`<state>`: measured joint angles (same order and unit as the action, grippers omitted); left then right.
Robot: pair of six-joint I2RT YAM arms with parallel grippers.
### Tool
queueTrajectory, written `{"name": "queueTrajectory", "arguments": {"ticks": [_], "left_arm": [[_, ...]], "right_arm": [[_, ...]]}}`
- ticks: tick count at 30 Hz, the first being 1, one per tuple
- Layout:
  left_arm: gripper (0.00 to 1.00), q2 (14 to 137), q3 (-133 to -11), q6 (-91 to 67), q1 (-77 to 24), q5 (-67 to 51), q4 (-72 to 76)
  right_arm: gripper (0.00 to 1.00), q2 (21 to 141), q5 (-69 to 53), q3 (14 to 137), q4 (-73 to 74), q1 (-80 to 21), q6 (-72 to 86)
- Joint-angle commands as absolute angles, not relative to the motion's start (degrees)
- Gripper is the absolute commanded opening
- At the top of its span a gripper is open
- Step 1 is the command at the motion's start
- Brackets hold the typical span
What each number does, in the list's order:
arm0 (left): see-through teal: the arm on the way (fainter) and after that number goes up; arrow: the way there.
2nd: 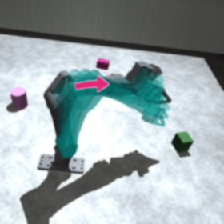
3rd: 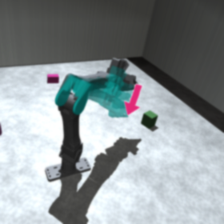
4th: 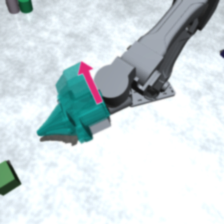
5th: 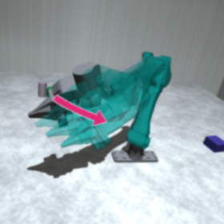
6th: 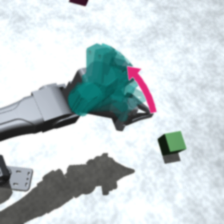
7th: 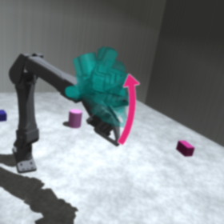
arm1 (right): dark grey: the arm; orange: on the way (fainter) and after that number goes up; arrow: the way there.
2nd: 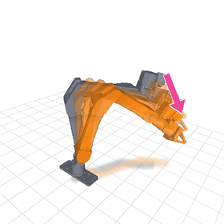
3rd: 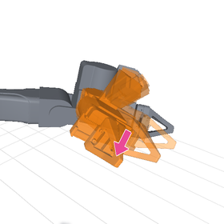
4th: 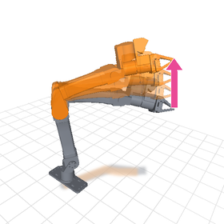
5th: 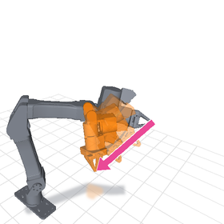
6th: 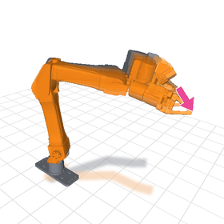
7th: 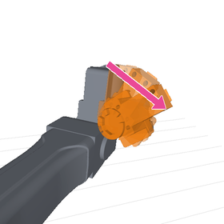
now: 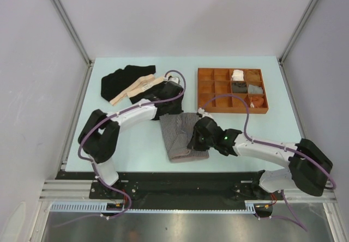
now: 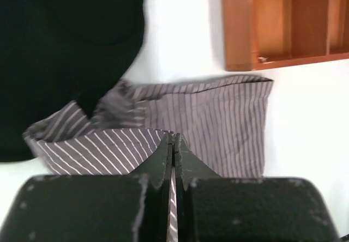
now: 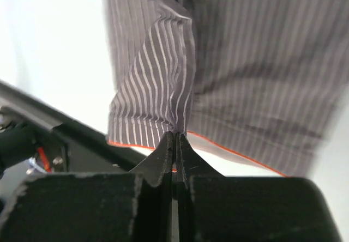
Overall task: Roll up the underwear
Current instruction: Fold the underwear at the center of the board.
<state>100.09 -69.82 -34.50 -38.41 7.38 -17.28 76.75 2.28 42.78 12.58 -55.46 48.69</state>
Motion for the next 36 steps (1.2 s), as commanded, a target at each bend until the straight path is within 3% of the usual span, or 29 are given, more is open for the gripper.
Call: {"name": "queueTrajectory", "arguments": {"ticks": [1, 32, 33, 34, 35, 36], "left_arm": [[0.0, 103.53, -76.28, -35.24, -40.42, 8.09, -16.26], [0.0, 116.45, -87.54, -36.56, -47.55, 7.38, -14.68], [0.01, 116.54, -88.06, -36.3, -47.55, 7.03, -14.68], [0.06, 116.54, -88.33, -36.12, -47.55, 5.73, -14.68], [0.22, 116.28, -88.5, -36.21, -47.55, 5.02, -14.68], [0.32, 115.84, -88.77, -36.21, -47.64, 4.4, -14.5]], "right_arm": [[0.0, 71.11, 6.06, 40.17, 18.36, -51.86, 48.61], [0.0, 68.47, 9.49, 33.31, 23.99, -48.34, 50.62], [0.01, 68.81, 9.49, 33.4, 24.17, -48.25, 50.71], [0.14, 68.82, 9.58, 33.49, 24.69, -48.25, 50.54], [0.23, 68.64, 9.58, 33.92, 25.13, -48.16, 50.54], [0.32, 68.47, 9.75, 34.19, 25.66, -48.25, 50.54]]}}
